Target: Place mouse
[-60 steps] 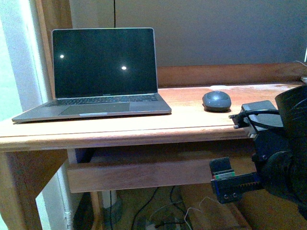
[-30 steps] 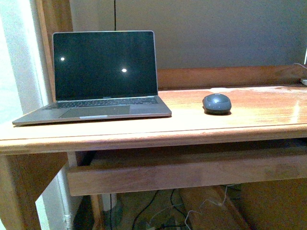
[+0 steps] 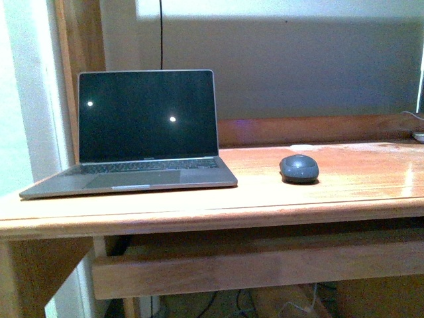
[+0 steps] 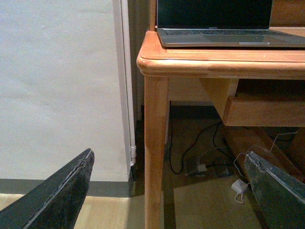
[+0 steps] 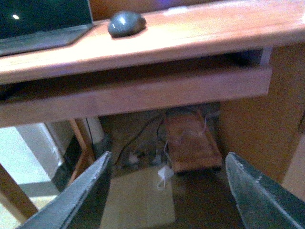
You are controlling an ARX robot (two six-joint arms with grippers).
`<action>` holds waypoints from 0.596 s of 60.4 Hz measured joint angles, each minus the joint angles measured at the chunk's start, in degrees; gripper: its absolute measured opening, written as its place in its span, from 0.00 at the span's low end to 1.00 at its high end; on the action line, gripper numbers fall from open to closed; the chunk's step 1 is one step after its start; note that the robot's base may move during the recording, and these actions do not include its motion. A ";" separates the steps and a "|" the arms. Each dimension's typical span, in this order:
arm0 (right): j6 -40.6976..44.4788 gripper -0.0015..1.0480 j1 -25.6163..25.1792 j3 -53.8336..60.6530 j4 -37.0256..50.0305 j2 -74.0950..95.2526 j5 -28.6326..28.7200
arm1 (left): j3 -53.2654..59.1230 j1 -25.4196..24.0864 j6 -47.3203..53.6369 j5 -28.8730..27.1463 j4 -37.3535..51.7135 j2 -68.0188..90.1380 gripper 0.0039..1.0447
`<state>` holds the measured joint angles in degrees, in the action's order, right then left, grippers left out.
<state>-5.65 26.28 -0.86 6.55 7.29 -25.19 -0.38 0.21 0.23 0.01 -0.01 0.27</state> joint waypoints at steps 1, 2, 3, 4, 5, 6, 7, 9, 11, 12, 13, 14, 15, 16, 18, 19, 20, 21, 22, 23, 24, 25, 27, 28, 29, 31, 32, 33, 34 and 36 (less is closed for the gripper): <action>0.77 0.58 -1.11 -0.02 -0.26 -0.85 1.22 | 0.00 0.02 0.00 -0.02 0.00 -0.02 0.93; 1.44 0.55 -2.16 0.00 -0.59 -1.55 2.32 | 0.00 0.02 0.00 -0.02 0.00 -0.02 0.93; 2.23 0.51 -3.17 0.00 -1.22 -2.03 3.17 | 0.00 0.00 0.00 0.00 0.00 -0.02 0.93; 2.51 0.50 -3.67 0.00 -1.53 -2.27 3.69 | 0.00 0.00 0.00 0.00 0.00 -0.02 0.93; 2.84 0.47 -4.61 0.00 -2.08 -2.51 4.61 | 0.00 0.02 0.00 0.00 0.00 0.00 0.93; 3.17 0.45 -5.14 0.00 -2.25 -2.62 5.18 | 0.00 0.00 0.00 -0.02 0.00 -0.02 0.93; 3.45 0.42 -6.05 0.00 -2.64 -2.95 5.84 | 0.00 0.00 0.00 -0.02 0.00 -0.02 0.93; 3.91 0.37 -7.34 0.00 -3.19 -3.32 7.08 | 0.00 0.00 0.00 -0.02 0.00 0.00 0.93; 4.22 0.30 -8.98 0.00 -3.72 -4.04 8.85 | 0.00 0.00 0.00 -0.02 0.00 -0.02 0.93; 4.28 0.28 -9.38 0.00 -3.82 -4.22 9.16 | 0.00 0.00 0.00 -0.02 0.00 0.00 0.93; 4.33 0.25 -10.10 0.00 -4.07 -4.48 9.90 | 0.00 0.00 0.00 -0.02 0.00 0.00 0.93; 4.46 0.22 -10.84 0.00 -4.26 -4.72 10.54 | 0.00 0.00 0.00 -0.02 0.00 -0.02 0.93; 4.48 0.20 -11.17 0.00 -4.37 -4.83 10.71 | 0.00 0.00 0.00 0.00 0.00 -0.02 0.93; 4.66 0.17 -11.87 0.00 -4.55 -5.01 11.58 | 0.00 0.00 0.00 -0.02 0.00 -0.02 0.93; 4.79 0.12 -12.87 0.00 -4.83 -5.29 12.55 | 0.00 0.02 0.00 -0.02 0.00 0.00 0.93; 4.92 0.09 -13.44 0.00 -4.94 -5.42 13.03 | 0.00 0.00 0.00 -0.02 0.00 0.00 0.93; 4.94 0.07 -13.73 0.00 -5.03 -5.49 13.27 | 0.00 0.00 0.00 -0.02 0.00 -0.02 0.93; 5.05 0.04 -14.27 0.00 -5.14 -5.57 13.75 | 0.00 0.00 0.00 -0.02 0.00 0.00 0.93; 5.16 0.02 -14.53 0.00 -5.20 -5.64 14.01 | 0.00 0.00 0.00 -0.02 0.00 -0.02 0.93; 5.22 0.03 -15.04 0.00 -5.29 -5.73 14.49 | 0.00 0.00 0.00 -0.02 0.00 0.00 0.93; 5.29 0.03 -15.56 0.00 -5.40 -5.84 15.02 | 0.00 0.00 0.00 -0.02 0.00 -0.02 0.93; 5.29 0.03 -15.80 0.00 -5.46 -5.90 15.26 | 0.00 0.00 0.00 -0.02 0.00 -0.02 0.93; 5.31 0.03 -16.72 0.00 -5.62 -6.10 16.20 | 0.00 0.00 0.00 -0.02 0.00 -0.02 0.93; 5.29 0.03 -17.14 0.00 -5.70 -6.19 16.83 | 0.00 0.00 0.00 -0.02 0.00 -0.02 0.93; 5.31 0.03 -18.38 0.00 -6.01 -6.43 19.06 | 0.00 0.00 0.00 -0.02 0.00 0.00 0.93; 5.33 0.03 -20.50 0.00 -6.34 -6.62 21.88 | 0.00 0.00 0.00 -0.02 0.00 -0.02 0.93; 5.33 0.03 -22.51 0.00 -6.43 -6.71 23.39 | 0.00 0.00 0.00 0.00 0.00 -0.02 0.93; 5.33 0.03 -23.21 0.00 -6.43 -6.75 23.87 | 0.00 0.00 0.00 0.00 0.00 -0.02 0.93; 5.33 0.03 -24.35 0.00 -6.45 -6.84 24.24 | 0.00 0.00 0.00 0.00 0.00 -0.02 0.93; 5.31 0.03 -25.49 0.00 -6.47 -6.93 24.37 | 0.00 0.02 0.00 -0.02 0.00 0.00 0.93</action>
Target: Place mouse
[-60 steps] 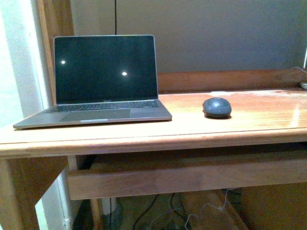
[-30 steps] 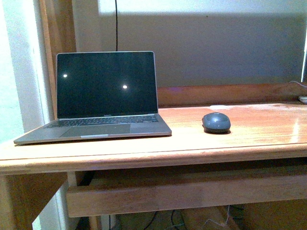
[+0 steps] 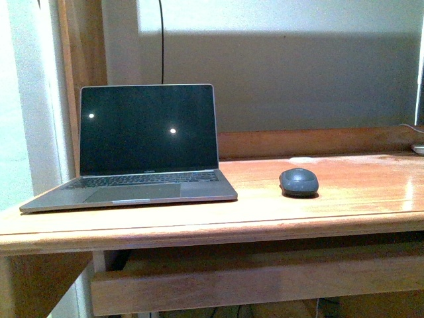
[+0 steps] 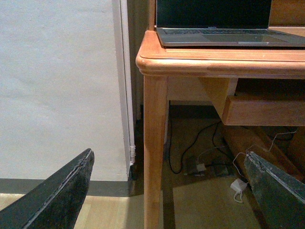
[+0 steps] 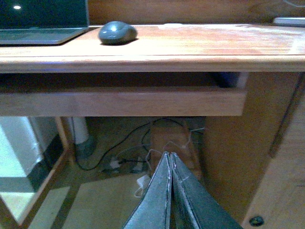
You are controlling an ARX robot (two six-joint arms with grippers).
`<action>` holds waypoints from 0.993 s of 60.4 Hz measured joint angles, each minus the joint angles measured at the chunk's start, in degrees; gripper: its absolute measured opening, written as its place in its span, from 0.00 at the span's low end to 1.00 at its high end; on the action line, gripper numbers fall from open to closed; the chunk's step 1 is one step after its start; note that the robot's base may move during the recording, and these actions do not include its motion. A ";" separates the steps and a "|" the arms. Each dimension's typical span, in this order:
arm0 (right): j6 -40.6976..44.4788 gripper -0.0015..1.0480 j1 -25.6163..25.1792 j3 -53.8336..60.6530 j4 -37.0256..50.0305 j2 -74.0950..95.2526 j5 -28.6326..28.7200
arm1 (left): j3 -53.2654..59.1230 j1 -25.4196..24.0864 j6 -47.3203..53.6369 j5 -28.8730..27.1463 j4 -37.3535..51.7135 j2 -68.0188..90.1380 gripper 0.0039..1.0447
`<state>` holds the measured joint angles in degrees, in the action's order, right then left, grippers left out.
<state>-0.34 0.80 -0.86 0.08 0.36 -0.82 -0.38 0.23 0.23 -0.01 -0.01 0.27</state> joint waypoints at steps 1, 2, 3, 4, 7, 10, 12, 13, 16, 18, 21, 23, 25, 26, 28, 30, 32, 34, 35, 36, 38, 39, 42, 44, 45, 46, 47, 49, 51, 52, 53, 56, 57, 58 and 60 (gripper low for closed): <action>0.02 0.03 -0.13 0.00 0.00 -0.02 0.09 | 0.00 -0.02 0.00 0.00 0.00 -0.02 0.93; 0.02 0.03 -0.28 0.00 -0.02 -0.02 0.35 | 0.00 -0.02 0.00 0.00 0.00 -0.02 0.93; 0.02 0.03 -0.31 0.00 -0.02 -0.02 0.48 | 0.00 -0.02 0.00 0.00 0.00 -0.02 0.93; 0.00 0.03 -0.39 0.00 -0.04 -0.02 0.61 | 0.00 -0.02 0.00 0.00 0.00 -0.02 0.93; 0.02 0.03 -0.44 0.00 -0.04 -0.04 0.66 | 0.00 -0.02 0.00 0.00 0.00 -0.02 0.93; 0.11 0.08 -0.52 0.00 -0.04 -0.04 0.66 | 0.00 -0.02 0.00 0.00 0.00 0.00 0.93; 0.11 0.13 -0.55 0.00 -0.04 -0.04 0.66 | 0.00 -0.02 0.00 0.00 0.00 -0.02 0.93; 0.11 0.16 -0.57 0.00 -0.04 -0.04 0.66 | 0.00 -0.02 0.00 0.00 0.00 -0.02 0.93; 0.11 0.25 -0.57 0.00 -0.04 -0.04 0.66 | 0.00 -0.02 0.00 0.00 0.00 -0.02 0.93; 0.11 0.30 -0.57 0.00 -0.04 -0.04 0.66 | 0.00 -0.02 0.00 0.00 0.00 -0.02 0.93; 0.11 0.38 -0.57 0.00 -0.04 -0.04 0.66 | 0.00 -0.02 0.00 0.00 0.00 0.00 0.93; 0.11 0.43 -0.57 0.00 -0.04 -0.04 0.66 | 0.00 -0.02 0.00 0.00 0.00 0.00 0.93; 0.11 0.48 -0.57 0.00 -0.04 -0.04 0.66 | 0.00 -0.02 0.00 0.00 0.00 0.00 0.93; 0.11 0.51 -0.57 0.00 -0.04 -0.04 0.66 | 0.00 -0.02 0.00 0.00 0.00 0.00 0.93; 0.11 0.56 -0.57 0.00 -0.04 -0.04 0.66 | 0.00 -0.02 0.00 0.00 0.00 0.00 0.93; 0.11 0.61 -0.57 0.00 -0.04 -0.04 0.66 | 0.00 -0.02 0.00 0.00 0.00 -0.02 0.93; 0.11 0.67 -0.57 0.00 -0.04 -0.04 0.66 | 0.00 -0.02 0.00 0.00 0.00 0.00 0.93; 0.11 0.72 -0.57 0.00 -0.04 -0.04 0.66 | 0.00 -0.02 0.00 0.00 0.00 0.00 0.93; 0.11 0.74 -0.57 -0.02 -0.04 -0.04 0.66 | 0.00 -0.02 0.00 0.00 0.00 0.00 0.93; 0.11 0.77 -0.57 0.00 -0.04 -0.04 0.66 | 0.00 -0.02 0.00 0.00 0.00 -0.02 0.93; 0.11 0.82 -0.57 0.00 -0.04 -0.04 0.66 | 0.00 -0.02 0.00 0.00 0.00 -0.02 0.93; 0.13 0.85 -0.57 0.00 -0.04 -0.04 0.66 | 0.00 -0.02 0.00 0.00 0.00 -0.02 0.93; 0.11 0.93 -0.57 0.00 -0.04 -0.04 0.66 | 0.00 -0.02 0.00 0.00 0.00 -0.02 0.93; 0.11 0.94 -0.57 0.00 -0.04 -0.04 0.66 | 0.00 -0.02 0.00 0.00 0.00 -0.02 0.93; 0.11 0.94 -0.57 0.00 -0.04 -0.04 0.66 | 0.00 -0.02 0.00 0.00 0.00 -0.02 0.93; 0.11 0.93 -0.57 0.00 -0.04 -0.04 0.66 | 0.00 -0.02 0.00 0.00 0.00 0.00 0.93; 0.11 0.93 -0.57 0.00 -0.04 -0.04 0.66 | 0.00 -0.02 0.00 0.00 0.00 0.00 0.93; 0.11 0.93 -0.57 0.00 -0.04 -0.04 0.66 | 0.00 -0.02 0.00 0.00 0.00 0.00 0.93; 0.11 0.93 -0.57 0.00 -0.04 -0.04 0.66 | 0.00 -0.02 0.00 0.00 0.00 -0.02 0.93; 0.11 0.93 -0.57 0.00 -0.04 -0.04 0.66 | 0.00 -0.02 0.00 0.00 0.00 0.00 0.93; 0.11 0.93 -0.57 0.00 -0.04 -0.04 0.66 | 0.00 -0.02 0.00 0.00 0.00 -0.02 0.93; 0.11 0.93 -0.57 0.00 -0.04 -0.04 0.66 | 0.00 -0.02 0.00 0.00 0.00 0.00 0.93; 0.11 0.93 -0.57 0.00 -0.04 -0.04 0.66 | 0.00 -0.02 0.00 0.00 0.00 0.00 0.93; 0.13 0.93 -0.57 0.00 -0.04 -0.04 0.66 | 0.00 -0.02 0.00 0.00 0.00 0.00 0.93; 0.11 0.93 -0.57 0.00 -0.04 -0.04 0.66 | 0.00 -0.02 0.00 0.00 0.00 0.00 0.93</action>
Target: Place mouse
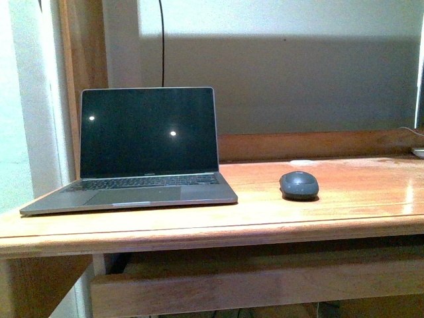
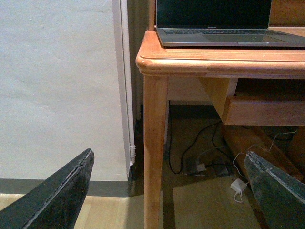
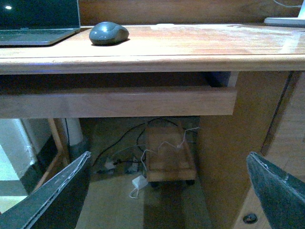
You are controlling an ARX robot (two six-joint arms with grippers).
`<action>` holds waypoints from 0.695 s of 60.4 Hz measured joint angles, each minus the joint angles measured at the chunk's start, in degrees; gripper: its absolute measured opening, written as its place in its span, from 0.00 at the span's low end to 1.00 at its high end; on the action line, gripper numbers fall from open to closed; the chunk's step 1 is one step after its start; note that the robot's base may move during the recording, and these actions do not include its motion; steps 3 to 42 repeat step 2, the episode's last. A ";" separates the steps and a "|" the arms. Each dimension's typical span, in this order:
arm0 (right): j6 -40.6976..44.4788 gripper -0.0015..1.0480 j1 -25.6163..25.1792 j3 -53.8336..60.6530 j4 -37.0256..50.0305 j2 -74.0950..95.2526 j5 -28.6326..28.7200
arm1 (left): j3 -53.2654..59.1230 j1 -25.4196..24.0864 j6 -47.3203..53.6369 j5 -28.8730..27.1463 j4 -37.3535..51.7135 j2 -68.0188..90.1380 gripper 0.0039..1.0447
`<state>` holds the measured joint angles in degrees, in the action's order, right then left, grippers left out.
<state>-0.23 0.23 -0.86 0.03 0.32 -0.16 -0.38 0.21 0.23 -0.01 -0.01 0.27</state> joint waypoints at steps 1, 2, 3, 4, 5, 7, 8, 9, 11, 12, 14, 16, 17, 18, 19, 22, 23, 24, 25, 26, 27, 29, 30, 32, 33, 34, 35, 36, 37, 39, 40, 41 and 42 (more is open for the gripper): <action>0.00 0.93 0.00 0.00 0.00 0.00 0.00 | 0.00 0.00 0.00 0.00 0.00 0.00 0.93; 0.00 0.93 0.00 0.00 0.00 0.00 0.00 | 0.00 0.00 0.00 0.00 0.00 0.00 0.93; 0.00 0.93 0.00 0.00 0.00 0.00 0.00 | 0.00 0.00 0.00 0.00 0.00 0.00 0.93; 0.00 0.93 0.00 0.00 0.00 0.00 0.00 | 0.00 0.00 0.00 0.00 0.00 0.00 0.93; 0.00 0.93 0.00 0.00 0.00 0.00 0.00 | 0.00 0.00 0.00 0.00 0.00 0.00 0.93; 0.00 0.93 0.00 0.00 0.00 0.00 0.00 | 0.00 0.00 0.00 0.00 0.00 0.00 0.93; 0.00 0.93 0.00 0.00 0.00 0.00 0.00 | 0.00 0.00 0.00 0.00 0.00 0.00 0.93; 0.00 0.93 0.00 0.00 0.00 0.00 0.00 | 0.00 0.00 0.00 0.00 0.00 0.00 0.93; 0.00 0.93 0.00 0.00 0.00 0.00 0.00 | 0.00 0.00 0.00 0.00 0.00 0.00 0.93; 0.00 0.93 0.00 0.00 0.00 0.00 0.00 | 0.00 0.00 0.00 0.00 0.00 0.00 0.93; 0.00 0.93 0.00 0.00 0.00 0.00 0.00 | 0.00 0.00 0.00 0.00 0.00 0.00 0.93; 0.00 0.93 0.00 0.00 0.00 0.00 0.00 | 0.00 0.00 0.00 0.00 0.00 0.00 0.93; 0.00 0.93 0.00 0.00 0.00 0.00 0.00 | 0.00 0.00 0.00 0.00 0.00 0.00 0.93; 0.00 0.93 0.00 0.00 0.00 0.00 0.00 | 0.00 0.00 0.00 0.00 0.00 0.00 0.93; 0.00 0.93 0.00 0.00 0.00 0.00 0.00 | 0.00 0.00 0.00 0.00 0.00 0.00 0.93; 0.00 0.93 0.00 0.00 0.00 0.00 0.00 | 0.00 0.00 0.00 0.00 0.00 0.00 0.93; 0.00 0.93 0.00 0.00 0.00 0.00 0.00 | 0.00 0.00 0.00 0.00 0.00 0.00 0.93; 0.00 0.93 0.00 0.00 0.00 0.00 0.00 | 0.00 0.00 0.00 0.00 0.00 0.00 0.93; 0.00 0.93 0.00 0.00 0.00 0.00 0.00 | 0.00 0.00 0.00 0.00 0.00 0.00 0.93; 0.00 0.93 0.00 0.00 0.00 0.00 0.00 | 0.00 0.00 0.00 0.00 0.00 0.00 0.93; 0.00 0.93 0.00 0.00 0.00 0.00 0.00 | 0.00 0.00 0.00 0.00 0.00 0.00 0.93; 0.00 0.93 0.00 0.00 0.00 0.00 0.00 | 0.00 0.00 0.00 0.00 0.00 0.00 0.93; 0.00 0.93 0.00 0.00 0.00 0.00 0.00 | 0.00 0.00 0.00 0.00 0.00 0.00 0.93; 0.00 0.93 0.00 0.00 0.00 0.00 0.00 | 0.00 0.00 0.00 0.00 0.00 0.00 0.93; 0.00 0.93 0.00 0.00 0.00 0.00 0.00 | 0.00 0.00 0.00 0.00 0.00 0.00 0.93; 0.00 0.93 0.00 0.00 0.00 0.00 0.00 | 0.00 0.00 0.00 0.00 0.00 0.00 0.93; 0.00 0.93 0.00 0.00 0.00 0.00 0.00 | 0.00 0.00 0.00 0.00 0.00 0.00 0.93; 0.00 0.93 0.00 0.00 0.00 0.00 0.00 | 0.00 0.00 0.00 0.00 0.00 0.00 0.93; 0.00 0.93 0.00 0.00 0.00 0.00 0.00 | 0.00 0.00 0.00 0.00 0.00 0.00 0.93; 0.00 0.93 0.00 0.00 0.00 0.00 0.00 | 0.00 0.00 0.00 0.00 0.00 0.00 0.93; 0.00 0.93 0.00 0.00 0.00 0.00 0.00 | 0.00 0.00 0.00 0.00 0.00 0.00 0.93; 0.00 0.93 0.00 0.00 0.00 0.00 0.00 | 0.00 0.00 0.00 0.00 0.00 0.00 0.93; 0.00 0.93 0.00 0.00 0.00 0.00 0.00 | 0.00 0.00 0.00 0.00 0.00 0.00 0.93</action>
